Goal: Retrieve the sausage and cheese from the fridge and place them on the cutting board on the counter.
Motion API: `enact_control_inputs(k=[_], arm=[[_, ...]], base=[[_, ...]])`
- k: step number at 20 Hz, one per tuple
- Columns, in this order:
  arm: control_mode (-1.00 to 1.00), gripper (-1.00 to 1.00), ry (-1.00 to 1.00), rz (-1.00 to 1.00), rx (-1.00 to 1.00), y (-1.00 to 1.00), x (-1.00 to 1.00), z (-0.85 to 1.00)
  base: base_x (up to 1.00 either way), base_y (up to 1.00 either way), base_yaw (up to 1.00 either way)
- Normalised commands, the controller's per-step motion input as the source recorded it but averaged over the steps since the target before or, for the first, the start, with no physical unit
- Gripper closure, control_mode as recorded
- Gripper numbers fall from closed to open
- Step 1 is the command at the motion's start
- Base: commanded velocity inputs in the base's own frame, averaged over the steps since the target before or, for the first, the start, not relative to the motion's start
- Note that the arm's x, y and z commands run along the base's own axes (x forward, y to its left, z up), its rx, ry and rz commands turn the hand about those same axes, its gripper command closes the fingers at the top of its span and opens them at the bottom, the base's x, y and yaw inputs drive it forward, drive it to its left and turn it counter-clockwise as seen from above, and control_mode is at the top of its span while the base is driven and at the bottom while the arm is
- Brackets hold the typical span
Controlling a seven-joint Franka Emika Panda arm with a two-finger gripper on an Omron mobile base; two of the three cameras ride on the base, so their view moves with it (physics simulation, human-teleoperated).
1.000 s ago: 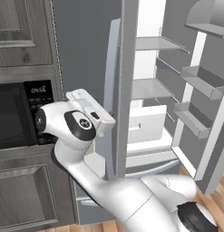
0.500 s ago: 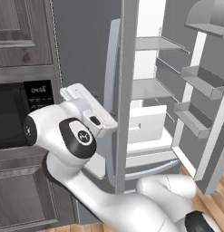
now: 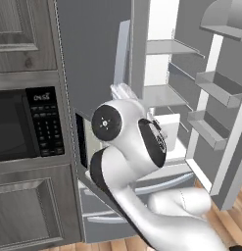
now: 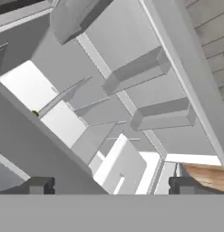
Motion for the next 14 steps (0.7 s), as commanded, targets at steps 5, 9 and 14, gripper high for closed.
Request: enact_control_inputs(k=[5,9,14], arm=[[-1.00,-1.00,-0.01,0.21,0.29,-0.91,-0.08,0.00],[-1.00,-1.00,0.00,0.39,0.31,-0.86,-0.02,0.00],[-1.00,-1.00,0.01,0.57,0.26,-0.61,0.24,-0.18]], base=[[0.00,0.00,0.00],[0.00,0.00,0.00],[0.00,0.00,0.00]])
